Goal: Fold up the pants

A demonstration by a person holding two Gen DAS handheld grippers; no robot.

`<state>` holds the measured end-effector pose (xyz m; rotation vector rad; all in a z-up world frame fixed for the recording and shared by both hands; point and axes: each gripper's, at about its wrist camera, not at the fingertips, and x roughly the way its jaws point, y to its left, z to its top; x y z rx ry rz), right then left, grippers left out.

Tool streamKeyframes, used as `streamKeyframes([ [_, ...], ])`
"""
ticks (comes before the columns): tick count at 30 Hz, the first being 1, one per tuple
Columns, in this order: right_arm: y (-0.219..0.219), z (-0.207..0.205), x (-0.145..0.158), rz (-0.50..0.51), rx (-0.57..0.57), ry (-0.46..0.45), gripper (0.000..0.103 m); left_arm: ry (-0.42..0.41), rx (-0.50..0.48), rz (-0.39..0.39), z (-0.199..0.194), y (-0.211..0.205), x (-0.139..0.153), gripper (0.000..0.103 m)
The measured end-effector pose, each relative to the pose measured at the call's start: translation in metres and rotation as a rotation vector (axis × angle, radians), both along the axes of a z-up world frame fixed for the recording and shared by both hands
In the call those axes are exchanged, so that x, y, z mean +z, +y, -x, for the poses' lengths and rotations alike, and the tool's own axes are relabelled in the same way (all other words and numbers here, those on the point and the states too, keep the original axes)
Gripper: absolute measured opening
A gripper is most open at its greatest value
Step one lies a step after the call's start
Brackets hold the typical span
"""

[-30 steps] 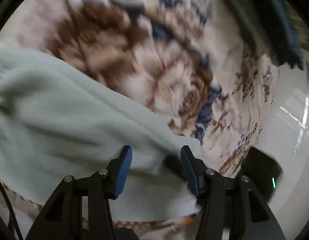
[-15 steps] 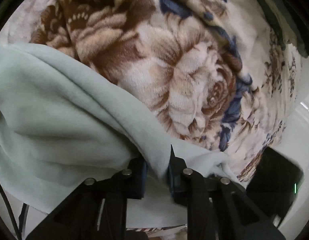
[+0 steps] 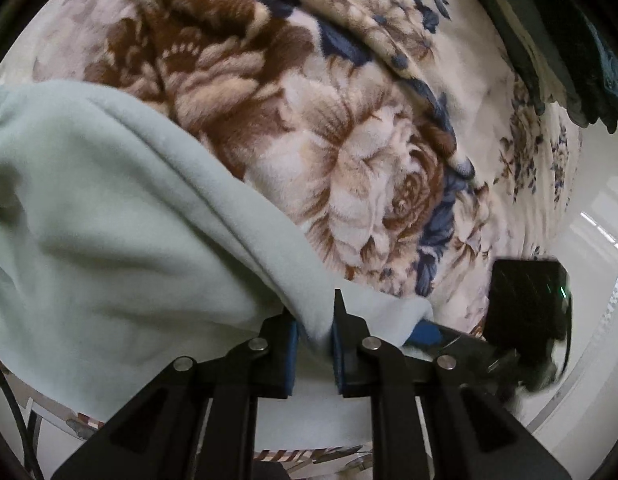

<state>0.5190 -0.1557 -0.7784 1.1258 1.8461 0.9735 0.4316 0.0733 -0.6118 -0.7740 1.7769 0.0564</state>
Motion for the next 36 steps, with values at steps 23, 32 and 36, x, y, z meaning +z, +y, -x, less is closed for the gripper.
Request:
streamKeyframes([
  [23,0.005,-0.030,-0.001,0.036,-0.153,0.202,0.029,-0.125,0.014,-0.110,0.029,0.029,0.012,0.019],
  [32,0.026,-0.052,0.005,0.174,0.096,0.013,0.065,-0.108,-0.051,-0.155,0.020,0.033,-0.006,0.019],
  [36,0.060,-0.056,-0.002,0.272,0.263,-0.061,0.037,-0.110,-0.086,-0.173,0.021,0.029,-0.009,0.019],
])
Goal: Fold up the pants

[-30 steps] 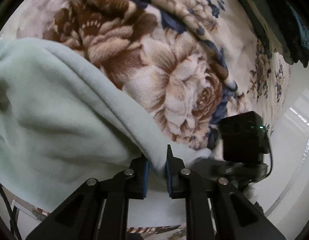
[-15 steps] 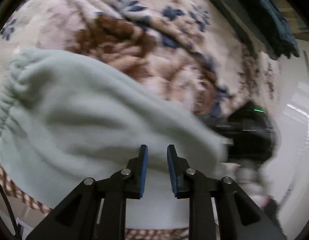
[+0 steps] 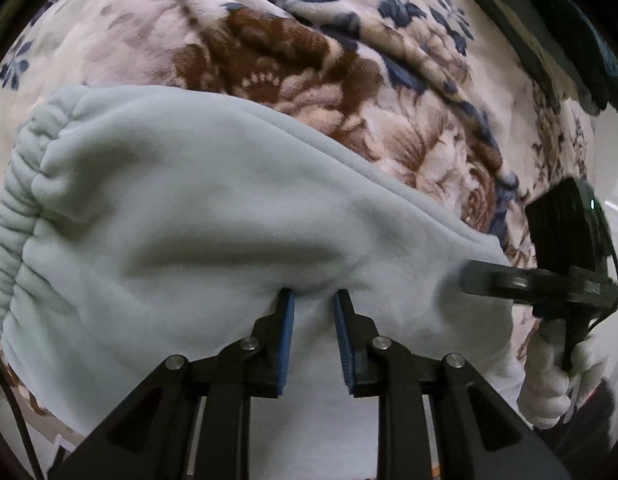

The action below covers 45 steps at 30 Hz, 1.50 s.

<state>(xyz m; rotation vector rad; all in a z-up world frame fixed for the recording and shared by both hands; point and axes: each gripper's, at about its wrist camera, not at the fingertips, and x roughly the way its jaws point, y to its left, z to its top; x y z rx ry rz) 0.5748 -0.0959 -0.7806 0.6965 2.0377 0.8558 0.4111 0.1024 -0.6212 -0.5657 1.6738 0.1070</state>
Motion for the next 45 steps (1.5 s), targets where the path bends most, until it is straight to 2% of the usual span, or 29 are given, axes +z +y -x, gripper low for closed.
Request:
streamKeyframes([
  [1,0.006,-0.001,-0.001,0.014,0.014,0.007,0.020,0.005,-0.009,-0.002,0.000,0.001,-0.002,0.019],
  [2,0.000,-0.006,0.003,-0.005,-0.049,0.037,0.017,0.012,-0.015,-0.004,0.000,0.001,-0.005,0.019],
  [5,-0.020,-0.019,0.012,-0.048,-0.188,0.102,0.017,0.027,0.001,0.021,-0.002,-0.001,-0.013,0.019],
  [8,-0.047,-0.016,0.018,-0.054,-0.265,0.119,0.017,0.033,0.009,0.040,-0.001,0.004,-0.015,0.019],
  [10,-0.060,-0.022,0.025,-0.029,-0.269,0.064,0.017,0.036,0.003,0.035,0.000,0.007,-0.017,0.019],
  [11,-0.068,-0.025,0.034,0.016,-0.247,-0.004,0.017,0.036,-0.004,0.030,0.000,0.007,-0.018,0.019],
  [13,-0.084,-0.024,0.046,0.126,-0.195,-0.112,0.012,0.036,-0.031,0.009,0.000,0.006,-0.019,0.019],
  [14,-0.090,-0.029,0.057,0.168,-0.191,-0.152,0.003,0.033,-0.045,0.001,0.001,0.005,-0.018,0.019],
  [15,-0.097,-0.036,0.069,0.220,-0.204,-0.202,0.001,0.031,-0.055,-0.006,0.002,0.006,-0.017,0.019],
  [16,-0.108,-0.040,0.078,0.241,-0.224,-0.249,0.001,0.029,-0.066,-0.013,0.001,0.003,-0.016,0.019],
  [18,-0.112,-0.048,0.091,0.141,-0.200,-0.259,0.001,0.026,-0.075,-0.019,0.001,-0.001,-0.010,0.019],
  [19,-0.113,-0.050,0.096,0.171,-0.150,-0.290,0.001,0.022,-0.081,-0.020,0.000,-0.005,-0.005,0.019],
  [20,-0.107,-0.049,0.104,0.281,-0.040,-0.370,0.004,0.011,-0.088,-0.016,-0.002,-0.011,0.002,0.019],
  [21,-0.106,-0.042,0.106,0.328,0.045,-0.402,0.009,0.003,-0.092,-0.012,-0.004,-0.014,0.006,0.019],
  [22,-0.097,-0.038,0.106,0.352,0.108,-0.406,0.013,-0.013,-0.099,-0.005,-0.008,-0.021,0.013,0.019],
  [24,-0.094,-0.029,0.092,0.382,0.189,-0.368,0.036,-0.041,-0.103,0.026,-0.017,-0.034,0.025,0.020],
  [26,-0.096,-0.017,0.071,0.450,0.291,-0.340,0.037,-0.051,-0.106,0.049,-0.025,-0.045,0.030,0.024],
  [27,-0.097,-0.013,0.069,0.454,0.315,-0.344,0.037,-0.050,-0.103,0.072,-0.030,-0.053,0.030,0.024],
  [29,-0.107,-0.008,0.070,0.422,0.290,-0.338,0.037,-0.011,-0.082,0.126,-0.037,-0.068,0.025,0.024],
  [31,-0.120,-0.003,0.080,0.381,0.253,-0.355,0.037,0.043,-0.027,0.232,-0.044,-0.079,0.016,0.024],
  [32,-0.126,-0.001,0.088,0.368,0.238,-0.370,0.037,0.062,-0.015,0.260,-0.047,-0.087,0.012,0.024],
  [36,-0.134,0.015,0.095,0.307,0.225,-0.405,0.037,0.141,0.015,0.292,-0.056,-0.113,-0.004,0.025],
  [38,-0.135,0.018,0.096,0.294,0.221,-0.413,0.037,0.159,-0.001,0.249,-0.060,-0.125,-0.009,0.029],
  [42,-0.133,0.039,0.102,0.232,0.243,-0.466,0.037,0.171,-0.037,0.158,-0.055,-0.126,-0.011,0.028],
  [44,-0.123,0.050,0.101,0.202,0.273,-0.474,0.037,0.172,-0.052,0.137,-0.051,-0.128,-0.013,0.016],
  [45,-0.122,0.052,0.102,0.198,0.275,-0.475,0.037,0.163,-0.051,0.131,-0.048,-0.127,-0.012,0.015],
])
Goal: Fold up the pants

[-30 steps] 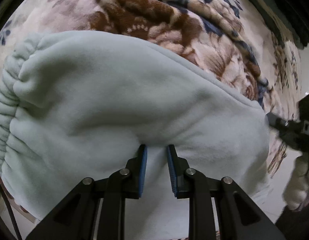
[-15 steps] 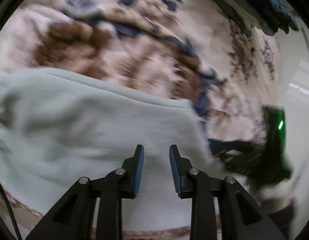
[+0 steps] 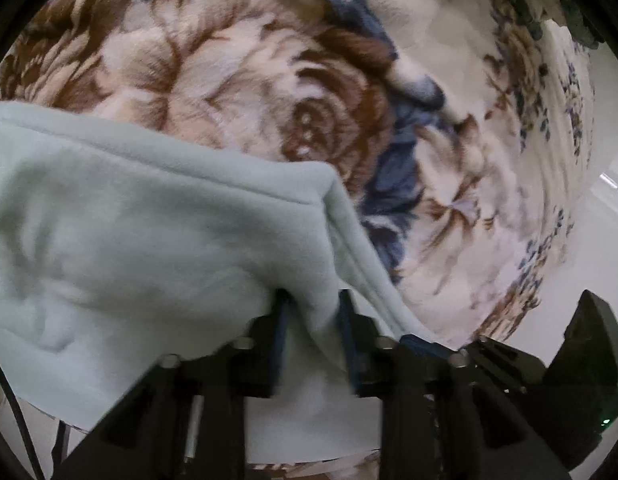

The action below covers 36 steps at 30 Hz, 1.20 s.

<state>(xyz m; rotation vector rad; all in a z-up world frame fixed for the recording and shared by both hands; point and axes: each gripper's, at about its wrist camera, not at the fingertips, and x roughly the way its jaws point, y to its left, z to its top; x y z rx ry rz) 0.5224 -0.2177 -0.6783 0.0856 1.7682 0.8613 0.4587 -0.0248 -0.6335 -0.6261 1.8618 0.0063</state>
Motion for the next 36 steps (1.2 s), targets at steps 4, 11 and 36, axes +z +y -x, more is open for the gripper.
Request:
streamKeyframes([
  [4,0.001,-0.008,-0.009,-0.042,-0.055,0.036,0.037,-0.028,-0.013,-0.013,0.015,0.001,0.006,0.013],
  [11,0.020,-0.014,-0.045,-0.120,-0.072,0.201,0.024,-0.052,0.017,0.018,0.017,0.006,0.013,0.013],
  [36,0.019,-0.056,-0.046,-0.033,-0.135,0.136,0.052,-0.059,0.131,0.077,0.020,0.047,0.031,0.022],
])
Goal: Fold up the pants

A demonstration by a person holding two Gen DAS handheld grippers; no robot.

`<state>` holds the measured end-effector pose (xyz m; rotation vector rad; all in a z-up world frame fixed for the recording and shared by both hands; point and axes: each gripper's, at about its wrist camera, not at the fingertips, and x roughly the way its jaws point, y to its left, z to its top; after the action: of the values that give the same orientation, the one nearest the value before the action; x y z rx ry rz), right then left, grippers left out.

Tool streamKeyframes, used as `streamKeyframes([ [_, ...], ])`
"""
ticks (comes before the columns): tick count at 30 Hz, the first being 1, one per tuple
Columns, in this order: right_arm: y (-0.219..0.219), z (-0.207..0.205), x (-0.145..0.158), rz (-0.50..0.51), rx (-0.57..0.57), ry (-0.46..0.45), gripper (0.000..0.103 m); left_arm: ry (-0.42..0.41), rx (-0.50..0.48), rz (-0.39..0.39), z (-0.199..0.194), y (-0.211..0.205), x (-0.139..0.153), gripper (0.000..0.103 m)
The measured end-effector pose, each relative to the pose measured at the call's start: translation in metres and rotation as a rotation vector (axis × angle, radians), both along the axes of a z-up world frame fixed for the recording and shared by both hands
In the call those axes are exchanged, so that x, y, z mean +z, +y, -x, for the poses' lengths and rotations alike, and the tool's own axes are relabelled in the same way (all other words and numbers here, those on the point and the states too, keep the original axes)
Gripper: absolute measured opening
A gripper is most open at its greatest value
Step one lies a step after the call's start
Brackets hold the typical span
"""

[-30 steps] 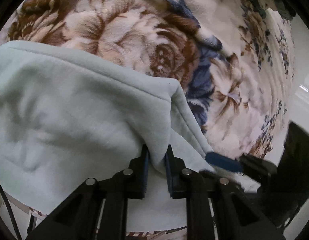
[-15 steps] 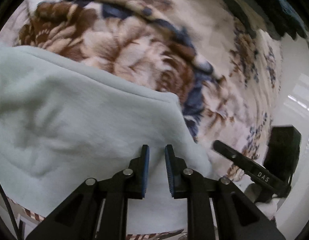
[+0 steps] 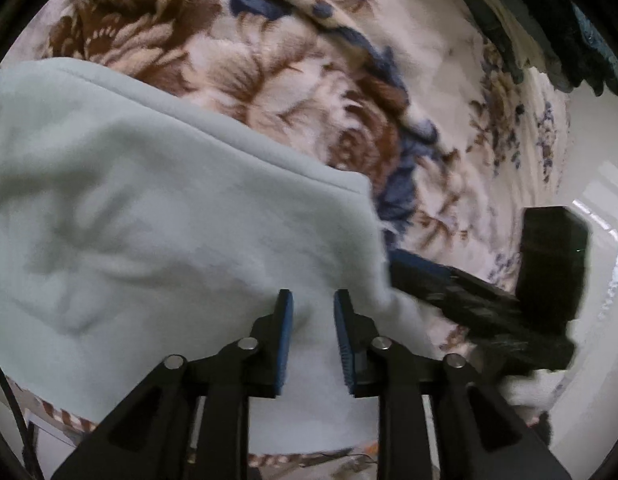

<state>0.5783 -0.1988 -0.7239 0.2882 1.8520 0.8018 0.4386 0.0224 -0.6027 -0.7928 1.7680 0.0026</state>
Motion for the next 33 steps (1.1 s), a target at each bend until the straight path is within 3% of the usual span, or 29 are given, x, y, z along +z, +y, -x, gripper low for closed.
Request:
streamKeyframes([
  [1,0.002,0.003,0.002,-0.003,0.015,-0.016,0.049,0.001,0.014,0.011,-0.003,-0.002,0.002,0.023],
  [3,0.004,0.012,0.010,0.007,0.053,-0.050,0.014,0.002,0.035,0.030,-0.009,-0.006,0.003,0.025],
  [5,0.002,0.022,0.018,0.010,0.053,-0.066,0.009,0.010,0.042,0.032,-0.014,-0.010,0.002,0.026],
  [10,-0.001,0.045,0.044,0.013,0.017,-0.123,0.006,0.074,0.069,0.046,-0.017,-0.017,-0.011,0.026],
  [15,0.004,0.061,0.054,-0.028,0.030,-0.123,0.004,0.114,0.028,-0.015,-0.020,-0.024,-0.028,0.026],
  [17,0.004,0.063,0.050,-0.083,0.024,-0.075,0.004,0.097,0.015,-0.038,-0.018,-0.023,-0.029,0.020],
  [19,0.002,0.064,0.047,-0.068,0.036,-0.071,0.004,0.069,-0.013,-0.048,-0.014,-0.021,-0.024,0.014],
  [24,-0.018,0.046,0.030,-0.083,-0.050,-0.013,0.010,0.041,-0.030,-0.054,-0.001,-0.016,-0.016,0.012],
  [25,-0.018,0.043,0.029,-0.091,-0.060,-0.010,0.014,0.027,-0.035,-0.059,0.000,-0.017,-0.013,0.012],
  [27,-0.015,0.034,0.031,-0.101,-0.052,-0.020,0.041,0.016,-0.039,-0.058,0.001,-0.017,-0.009,0.012],
  [29,-0.007,0.028,0.033,-0.097,-0.010,-0.043,0.055,0.009,-0.037,-0.055,0.004,-0.016,-0.006,0.012],
  [33,0.012,0.025,0.020,-0.060,0.107,-0.027,0.059,-0.011,-0.035,-0.052,0.004,-0.013,0.000,0.012],
])
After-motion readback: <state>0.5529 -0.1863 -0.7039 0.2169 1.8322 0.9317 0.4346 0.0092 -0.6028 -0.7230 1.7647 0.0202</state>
